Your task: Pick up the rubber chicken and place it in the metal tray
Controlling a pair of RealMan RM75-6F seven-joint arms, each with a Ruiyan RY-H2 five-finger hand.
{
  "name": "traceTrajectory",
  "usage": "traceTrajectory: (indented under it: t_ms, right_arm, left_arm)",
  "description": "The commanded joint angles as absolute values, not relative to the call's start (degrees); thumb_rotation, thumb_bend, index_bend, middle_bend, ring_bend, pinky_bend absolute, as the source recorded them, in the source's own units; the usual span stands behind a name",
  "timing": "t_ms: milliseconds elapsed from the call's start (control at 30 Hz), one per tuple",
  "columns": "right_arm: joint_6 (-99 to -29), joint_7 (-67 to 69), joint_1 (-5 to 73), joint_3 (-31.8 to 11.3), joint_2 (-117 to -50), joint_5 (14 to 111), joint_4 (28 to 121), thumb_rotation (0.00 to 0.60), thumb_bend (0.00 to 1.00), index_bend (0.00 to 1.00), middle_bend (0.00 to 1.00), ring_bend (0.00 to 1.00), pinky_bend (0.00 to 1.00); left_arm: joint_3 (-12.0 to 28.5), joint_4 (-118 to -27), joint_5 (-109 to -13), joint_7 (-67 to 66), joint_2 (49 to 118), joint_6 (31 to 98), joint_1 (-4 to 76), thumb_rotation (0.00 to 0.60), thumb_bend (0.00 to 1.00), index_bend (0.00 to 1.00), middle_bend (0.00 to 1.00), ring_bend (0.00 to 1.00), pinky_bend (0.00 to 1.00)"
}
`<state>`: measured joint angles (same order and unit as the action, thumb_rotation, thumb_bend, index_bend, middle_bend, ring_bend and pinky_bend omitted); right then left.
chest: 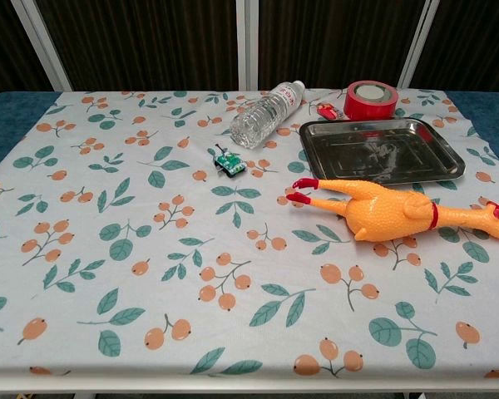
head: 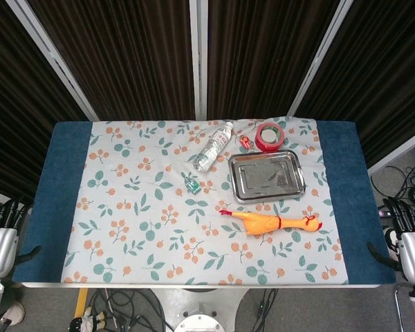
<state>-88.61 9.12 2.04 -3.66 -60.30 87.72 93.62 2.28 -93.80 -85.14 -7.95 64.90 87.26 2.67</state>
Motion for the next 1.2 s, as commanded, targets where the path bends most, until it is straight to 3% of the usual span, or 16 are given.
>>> traceTrajectory:
  t_ms: [33,167,300,500,833,1200]
  right_arm:
    - [-88.4,9.1,2.2,-3.8,-60.3,87.8,93.7,0.6,0.16,0.0,0.06,0.0,0.11]
    - [-88.0,8.9,2.4,-3.6,-60.4,87.9,93.7,0.6,0.16,0.0,0.08,0.0,0.12]
    - [-86.1,8.2,3.5,-3.4,-60.1,88.6,94.1,0.6,0.16,0.0,0.16,0.09,0.21]
    - [-74.6,4.7,10.3,-2.7,-59.8,90.0,95.7,0.6,0.1,0.01,0.27,0.21,0.38]
    - [-58.9,-6.2,20.6,-4.0,-70.8,84.9,89.1,0.6,0.1,0.06,0.24,0.2,0.39]
    - [-53.9,-12.0,25.2,-4.4,-80.9,80.8,79.4,0.6,0.21,0.15,0.26,0.21,0.39]
  left_arm:
    - [2.2,-93.9,-84.9,-8.0,64.9,87.1,2.6,0.6,0.12,0.17,0.11,0.08,0.14]
    - [2.2,-94.2,-84.7,-8.0,64.7,86.8,2.7,0.6,0.12,0.17,0.11,0.08,0.14]
    - [2.1,-94.5,-84.7,-7.7,64.5,86.8,2.6,0.6,0.12,0.17,0.11,0.08,0.14]
    - [1.8,-94.5,-85.1,-6.7,64.4,87.2,2.2,0.6,0.12,0.17,0.11,0.08,0.14]
    - [1.4,-94.0,-84.4,-5.1,64.2,87.2,1.4,0.6,0.12,0.17,0.11,0.08,0.14]
    - [1.4,-93.0,-83.5,-4.2,64.4,86.3,1.5,0.6,0.12,0.17,0.11,0.08,0.14]
